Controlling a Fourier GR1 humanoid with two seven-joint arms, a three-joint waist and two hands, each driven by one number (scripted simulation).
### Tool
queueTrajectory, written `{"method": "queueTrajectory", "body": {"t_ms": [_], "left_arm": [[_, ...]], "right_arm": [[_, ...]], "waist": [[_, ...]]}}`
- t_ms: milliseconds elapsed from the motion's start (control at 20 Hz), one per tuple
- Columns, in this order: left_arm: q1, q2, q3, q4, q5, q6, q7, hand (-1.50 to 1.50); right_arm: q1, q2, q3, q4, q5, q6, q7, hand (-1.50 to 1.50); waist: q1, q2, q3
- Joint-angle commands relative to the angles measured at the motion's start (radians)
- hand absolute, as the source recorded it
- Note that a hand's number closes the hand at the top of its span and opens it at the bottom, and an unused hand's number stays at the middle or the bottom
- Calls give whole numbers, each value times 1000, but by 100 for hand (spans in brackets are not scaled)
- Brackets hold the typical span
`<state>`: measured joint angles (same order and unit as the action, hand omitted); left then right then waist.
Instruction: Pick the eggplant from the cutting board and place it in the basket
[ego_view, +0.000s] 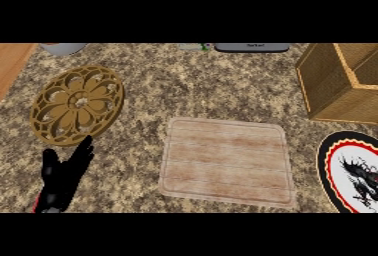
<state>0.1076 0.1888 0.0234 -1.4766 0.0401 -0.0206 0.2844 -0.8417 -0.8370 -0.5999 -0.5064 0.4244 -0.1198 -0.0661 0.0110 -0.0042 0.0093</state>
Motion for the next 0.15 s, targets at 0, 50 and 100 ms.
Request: {"method": "queueTrajectory", "body": {"t_ms": [0,50,100], "left_arm": [[64,-30,-32,-9,-27,21,17,0],[-64,-15,11,60,-10,30,77,0],[10,4,14,40,8,-13,33,0]], "right_arm": [[44,-127,-56,56,-41,64,-18,-150],[46,-66,-22,-11,-30,20,40,-150],[97,-111,-81,51,-71,48,-42,-150]], "waist": [[1,8,-8],[-14,5,-9],[-7,8,-8]]}}
